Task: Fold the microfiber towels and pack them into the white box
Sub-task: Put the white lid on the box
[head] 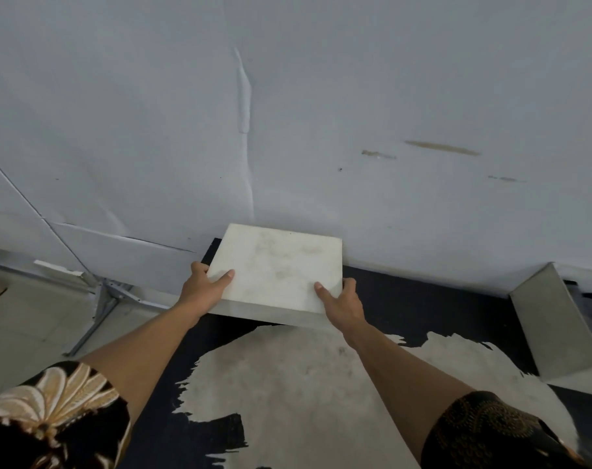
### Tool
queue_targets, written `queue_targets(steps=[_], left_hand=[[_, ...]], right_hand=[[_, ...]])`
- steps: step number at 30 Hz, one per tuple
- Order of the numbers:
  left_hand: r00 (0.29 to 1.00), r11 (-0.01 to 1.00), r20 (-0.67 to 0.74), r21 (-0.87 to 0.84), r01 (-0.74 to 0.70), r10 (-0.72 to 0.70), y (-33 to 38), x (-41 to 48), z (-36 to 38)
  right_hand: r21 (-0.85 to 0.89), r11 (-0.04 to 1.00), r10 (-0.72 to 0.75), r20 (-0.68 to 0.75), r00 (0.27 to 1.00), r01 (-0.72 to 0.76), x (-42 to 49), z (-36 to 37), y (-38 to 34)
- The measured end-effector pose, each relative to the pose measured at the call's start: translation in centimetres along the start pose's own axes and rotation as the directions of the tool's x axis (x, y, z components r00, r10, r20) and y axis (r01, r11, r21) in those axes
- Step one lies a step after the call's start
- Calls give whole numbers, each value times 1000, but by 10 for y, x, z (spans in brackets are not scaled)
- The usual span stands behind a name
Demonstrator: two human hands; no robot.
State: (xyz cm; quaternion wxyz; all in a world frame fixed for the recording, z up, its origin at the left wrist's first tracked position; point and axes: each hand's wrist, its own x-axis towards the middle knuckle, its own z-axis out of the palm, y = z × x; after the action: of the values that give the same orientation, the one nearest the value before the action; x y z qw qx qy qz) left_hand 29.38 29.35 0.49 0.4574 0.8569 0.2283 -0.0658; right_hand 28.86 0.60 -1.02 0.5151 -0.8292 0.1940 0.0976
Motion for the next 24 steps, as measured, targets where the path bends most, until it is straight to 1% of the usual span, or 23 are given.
queue_targets(steps=[2, 4, 10, 14, 19, 24], left_hand=[[1000, 991, 8, -131, -1, 2, 9, -22, 4], [1000, 974, 9, -227, -1, 3, 18, -44, 9], [1000, 932, 19, -363, 5, 2, 60, -126, 32], [997, 884, 70, -467, 5, 31, 91, -182, 55], [964, 858, 218, -513, -18, 151, 135, -239, 87], [922, 872, 243, -462, -164, 302, 184, -279, 129]], right_hand=[[39, 998, -40, -4, 999, 40, -13, -24, 3], [74, 995, -74, 1, 997, 74, -24, -47, 6], [134, 977, -167, -24, 986, 169, -74, -132, 22], [148, 961, -232, -38, 972, 236, -105, -197, 32], [244, 940, -234, -55, 971, 240, -143, -281, 50], [287, 928, -212, -119, 970, 238, -172, -351, 69]])
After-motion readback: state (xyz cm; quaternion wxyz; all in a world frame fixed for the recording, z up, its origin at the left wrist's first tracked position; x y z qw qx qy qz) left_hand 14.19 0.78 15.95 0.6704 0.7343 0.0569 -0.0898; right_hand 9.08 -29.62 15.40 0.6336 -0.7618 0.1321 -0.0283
